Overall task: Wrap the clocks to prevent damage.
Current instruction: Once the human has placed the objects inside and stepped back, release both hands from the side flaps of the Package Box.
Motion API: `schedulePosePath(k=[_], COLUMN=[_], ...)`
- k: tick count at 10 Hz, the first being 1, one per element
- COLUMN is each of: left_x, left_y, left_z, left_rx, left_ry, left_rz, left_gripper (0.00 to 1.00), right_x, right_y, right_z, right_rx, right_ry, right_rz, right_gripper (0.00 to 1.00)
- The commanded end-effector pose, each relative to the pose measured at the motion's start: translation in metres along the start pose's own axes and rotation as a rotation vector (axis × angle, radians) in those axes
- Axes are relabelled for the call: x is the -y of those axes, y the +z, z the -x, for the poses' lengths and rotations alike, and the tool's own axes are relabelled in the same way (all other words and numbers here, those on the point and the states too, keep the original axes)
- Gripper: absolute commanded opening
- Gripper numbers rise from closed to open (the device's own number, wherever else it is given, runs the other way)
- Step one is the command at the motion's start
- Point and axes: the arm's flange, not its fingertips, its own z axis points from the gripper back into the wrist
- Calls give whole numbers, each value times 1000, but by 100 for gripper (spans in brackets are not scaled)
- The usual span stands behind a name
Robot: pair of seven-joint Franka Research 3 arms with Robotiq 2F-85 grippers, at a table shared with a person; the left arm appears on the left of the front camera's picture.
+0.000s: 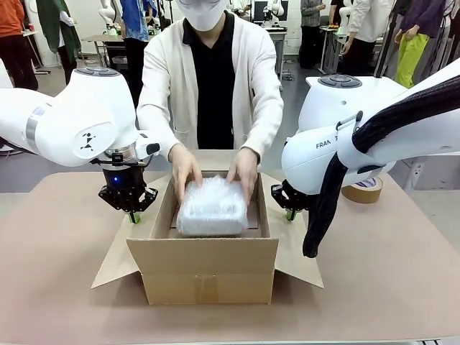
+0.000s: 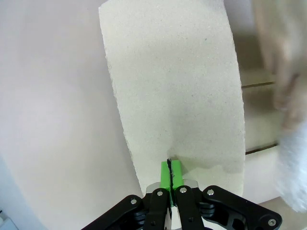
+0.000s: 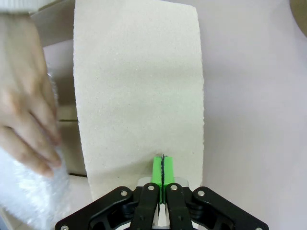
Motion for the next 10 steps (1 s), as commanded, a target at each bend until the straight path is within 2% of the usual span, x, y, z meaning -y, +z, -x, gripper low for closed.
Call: schedulePosePath(k=[1, 10], left_x=[0, 0], left_y=[-1, -1], left_z=[1, 1], left_rx=[-3, -3], left_ry=[-7, -7], left_rz=[-15, -15], left_gripper=[0, 0], right_x=[-2, -2], right_y=[-3, -3], right_z=[0, 0], right_rx=[10, 10], right_ry=[-19, -19], right_rz=[3, 3], right_gripper=[1, 1])
